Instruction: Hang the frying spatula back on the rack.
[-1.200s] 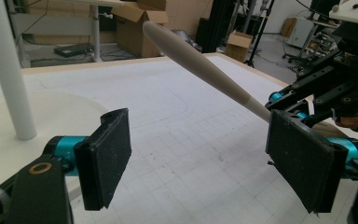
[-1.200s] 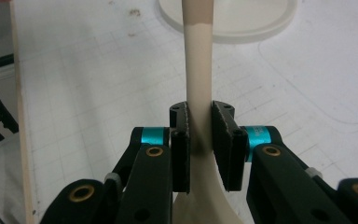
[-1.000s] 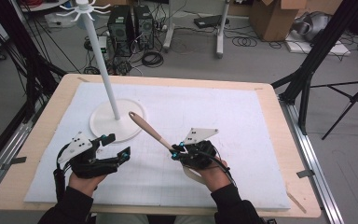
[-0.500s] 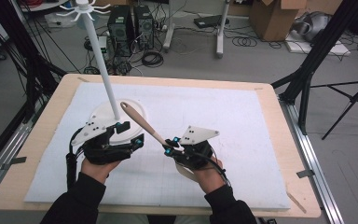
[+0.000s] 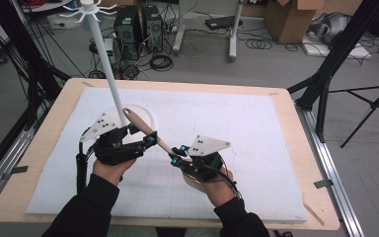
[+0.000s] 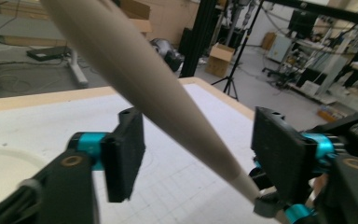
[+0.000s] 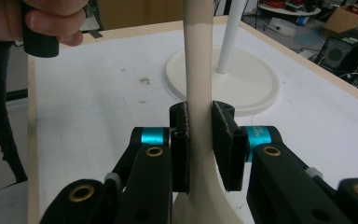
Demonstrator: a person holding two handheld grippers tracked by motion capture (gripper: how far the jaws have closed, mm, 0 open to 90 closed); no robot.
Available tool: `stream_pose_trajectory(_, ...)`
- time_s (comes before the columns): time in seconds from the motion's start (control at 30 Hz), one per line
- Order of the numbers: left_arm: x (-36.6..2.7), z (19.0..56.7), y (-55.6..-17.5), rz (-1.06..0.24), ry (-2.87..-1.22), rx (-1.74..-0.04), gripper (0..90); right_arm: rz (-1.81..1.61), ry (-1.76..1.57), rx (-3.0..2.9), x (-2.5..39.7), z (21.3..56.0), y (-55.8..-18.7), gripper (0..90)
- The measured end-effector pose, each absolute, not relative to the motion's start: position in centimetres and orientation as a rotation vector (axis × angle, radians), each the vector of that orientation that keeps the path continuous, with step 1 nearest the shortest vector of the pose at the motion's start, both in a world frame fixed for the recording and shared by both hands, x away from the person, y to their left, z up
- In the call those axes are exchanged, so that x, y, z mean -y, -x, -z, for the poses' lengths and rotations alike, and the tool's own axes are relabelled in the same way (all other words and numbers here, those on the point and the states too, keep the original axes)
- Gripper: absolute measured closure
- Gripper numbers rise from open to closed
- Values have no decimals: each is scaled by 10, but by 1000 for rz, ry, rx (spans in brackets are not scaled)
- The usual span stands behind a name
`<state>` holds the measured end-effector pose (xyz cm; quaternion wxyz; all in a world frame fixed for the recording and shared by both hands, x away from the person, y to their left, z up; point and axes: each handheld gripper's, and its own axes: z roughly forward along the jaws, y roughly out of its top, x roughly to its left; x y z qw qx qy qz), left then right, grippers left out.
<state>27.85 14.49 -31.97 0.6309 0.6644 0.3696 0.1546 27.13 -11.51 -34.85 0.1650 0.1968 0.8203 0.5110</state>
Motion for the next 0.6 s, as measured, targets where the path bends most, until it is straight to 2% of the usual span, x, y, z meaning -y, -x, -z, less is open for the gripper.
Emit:
stream_pose_trajectory(0.17, -146, 315, -281, -312, -1495, -852, 443, -1455, -550, -2324, 114, 348, -270, 775)
stream_pose_trajectory(0.53, -154, 309, -280, -263, -1441, -828, 643, -1492, -537, -2291, 114, 345, -267, 774)
stream_pose_trajectory(0.6, -155, 308, -279, -248, -1431, -824, 657, -1494, -525, -2287, 114, 344, -267, 774)
